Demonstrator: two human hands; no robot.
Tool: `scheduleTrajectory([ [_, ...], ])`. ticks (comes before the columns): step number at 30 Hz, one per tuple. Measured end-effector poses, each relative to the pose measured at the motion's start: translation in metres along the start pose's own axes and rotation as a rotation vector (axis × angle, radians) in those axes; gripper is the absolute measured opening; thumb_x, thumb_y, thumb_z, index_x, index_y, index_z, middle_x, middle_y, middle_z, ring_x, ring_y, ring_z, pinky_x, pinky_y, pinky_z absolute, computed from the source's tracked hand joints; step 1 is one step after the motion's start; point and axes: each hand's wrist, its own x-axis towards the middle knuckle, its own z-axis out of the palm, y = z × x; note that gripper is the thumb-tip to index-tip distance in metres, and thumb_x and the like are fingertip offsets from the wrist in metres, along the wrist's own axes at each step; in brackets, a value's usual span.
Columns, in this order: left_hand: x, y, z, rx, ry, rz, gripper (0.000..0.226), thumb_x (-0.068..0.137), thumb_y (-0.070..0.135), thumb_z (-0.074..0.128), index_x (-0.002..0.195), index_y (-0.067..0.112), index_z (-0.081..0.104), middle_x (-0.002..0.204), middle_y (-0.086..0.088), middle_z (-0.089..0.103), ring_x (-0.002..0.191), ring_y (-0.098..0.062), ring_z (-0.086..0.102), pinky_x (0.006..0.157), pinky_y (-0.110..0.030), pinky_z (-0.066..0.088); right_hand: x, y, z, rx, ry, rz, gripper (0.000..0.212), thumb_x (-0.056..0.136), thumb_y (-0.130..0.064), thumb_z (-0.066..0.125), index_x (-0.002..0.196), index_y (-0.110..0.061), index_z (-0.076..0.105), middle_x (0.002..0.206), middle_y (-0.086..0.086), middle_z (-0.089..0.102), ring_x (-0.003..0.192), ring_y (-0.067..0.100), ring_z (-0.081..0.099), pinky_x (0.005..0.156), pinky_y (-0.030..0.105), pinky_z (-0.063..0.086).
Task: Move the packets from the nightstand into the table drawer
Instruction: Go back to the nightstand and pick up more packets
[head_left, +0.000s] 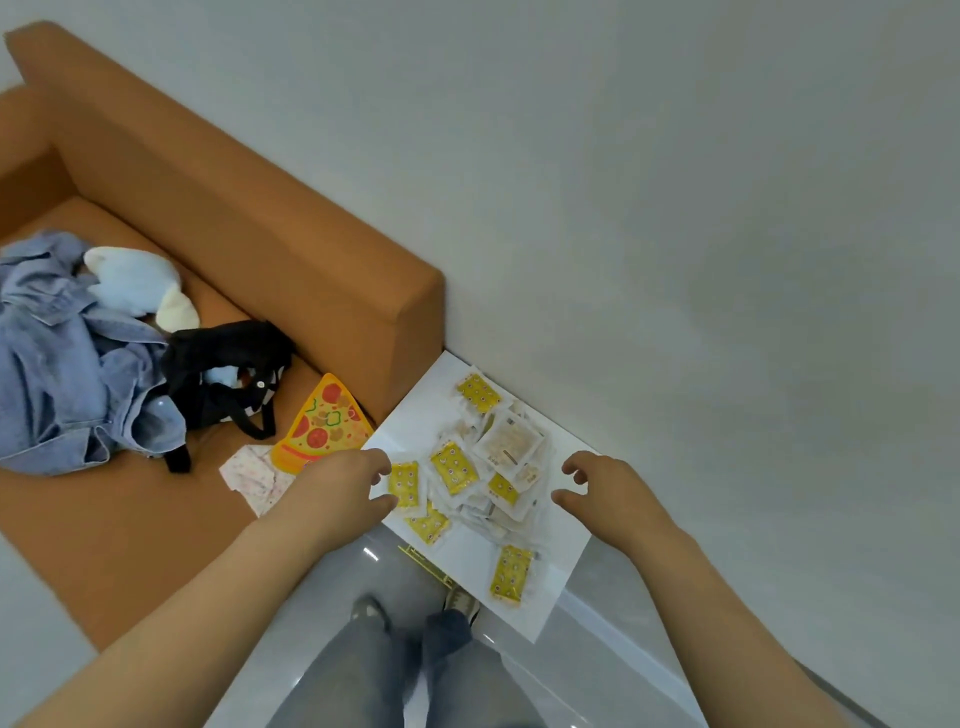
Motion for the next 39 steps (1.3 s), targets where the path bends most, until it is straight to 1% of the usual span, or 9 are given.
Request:
scheduleTrajectory([
  [5, 0.044, -0.004, 0.014, 0.012, -0.076, 0.001, 0.045, 0.088, 0.041, 0.059, 0.127, 0.020, 0.052, 0.122, 0.003, 0.060, 0.104, -0.015, 0.059, 0.084, -0.028, 0.048, 0.043, 0.007, 0.007, -0.020, -0.050, 0.040, 0.045, 0.091, -0.040, 0.058, 0.129, -0.018, 0.051, 0.125, 0.003, 0.056, 0.114, 0.019, 0.053, 0.089, 0.028, 0.043],
  [10, 0.090, -0.017, 0.035, 0.022, -0.167, -0.021, 0.063, 0.083, 0.051, 0.062, 0.134, 0.018, 0.043, 0.124, -0.002, 0.058, 0.109, -0.019, 0.057, 0.088, -0.035, 0.050, 0.087, 0.013, 0.025, -0.022, -0.119, 0.098, 0.045, 0.091, -0.041, 0.058, 0.129, -0.017, 0.051, 0.126, 0.005, 0.056, 0.115, 0.020, 0.052, 0.091, 0.030, 0.043],
  [15, 0.129, -0.033, 0.056, 0.037, -0.189, -0.020, 0.058, 0.085, 0.048, 0.061, 0.132, 0.019, 0.045, 0.126, -0.001, 0.056, 0.110, -0.018, 0.056, 0.085, -0.030, 0.048, 0.128, 0.018, 0.049, -0.050, -0.160, 0.136, 0.049, 0.091, -0.040, 0.059, 0.132, -0.016, 0.048, 0.129, 0.007, 0.053, 0.118, 0.022, 0.051, 0.094, 0.032, 0.044],
  [22, 0.184, -0.048, 0.091, 0.049, -0.240, 0.003, 0.058, 0.085, 0.049, 0.060, 0.130, 0.015, 0.046, 0.125, -0.004, 0.056, 0.110, -0.020, 0.056, 0.085, -0.030, 0.045, 0.193, 0.022, 0.083, -0.028, -0.149, 0.156, 0.070, 0.086, -0.046, 0.064, 0.141, -0.012, 0.036, 0.136, 0.013, 0.043, 0.123, 0.029, 0.047, 0.098, 0.037, 0.042],
  [27, 0.218, -0.054, 0.116, -0.015, -0.266, -0.046, 0.069, 0.080, 0.057, 0.062, 0.132, 0.016, 0.044, 0.129, -0.005, 0.052, 0.115, -0.021, 0.053, 0.089, -0.030, 0.044, 0.238, 0.026, 0.108, -0.015, -0.202, 0.187, 0.078, 0.082, -0.045, 0.070, 0.141, -0.010, 0.033, 0.137, 0.014, 0.041, 0.126, 0.030, 0.044, 0.099, 0.038, 0.041],
  [30, 0.234, -0.058, 0.128, -0.029, -0.281, -0.054, 0.071, 0.079, 0.059, 0.062, 0.132, 0.015, 0.043, 0.129, -0.005, 0.052, 0.114, -0.021, 0.053, 0.089, -0.030, 0.044, 0.260, 0.029, 0.122, -0.026, -0.204, 0.191, 0.083, 0.078, -0.043, 0.073, 0.141, -0.009, 0.031, 0.137, 0.013, 0.040, 0.128, 0.031, 0.042, 0.099, 0.040, 0.041],
  [35, 0.251, -0.057, 0.147, -0.020, -0.284, -0.010, 0.068, 0.079, 0.060, 0.062, 0.127, 0.014, 0.046, 0.124, -0.005, 0.054, 0.109, -0.022, 0.054, 0.092, -0.036, 0.048, 0.285, 0.037, 0.142, -0.039, -0.248, 0.178, 0.108, 0.069, -0.043, 0.081, 0.150, -0.011, 0.016, 0.151, 0.011, 0.026, 0.140, 0.028, 0.026, 0.113, 0.043, 0.030],
  [37, 0.256, -0.055, 0.153, -0.031, -0.295, -0.007, 0.068, 0.079, 0.060, 0.062, 0.127, 0.015, 0.045, 0.125, -0.005, 0.054, 0.110, -0.022, 0.054, 0.093, -0.036, 0.048, 0.292, 0.041, 0.147, -0.021, -0.252, 0.174, 0.117, 0.064, -0.043, 0.085, 0.151, -0.013, 0.012, 0.154, 0.009, 0.022, 0.143, 0.027, 0.021, 0.115, 0.045, 0.027],
  [39, 0.259, -0.053, 0.159, -0.047, -0.310, -0.005, 0.070, 0.079, 0.059, 0.062, 0.130, 0.015, 0.043, 0.127, -0.006, 0.052, 0.112, -0.023, 0.053, 0.094, -0.036, 0.047, 0.297, 0.044, 0.147, -0.002, -0.244, 0.171, 0.123, 0.059, -0.043, 0.087, 0.151, -0.014, 0.011, 0.154, 0.008, 0.021, 0.143, 0.026, 0.020, 0.115, 0.045, 0.026],
])
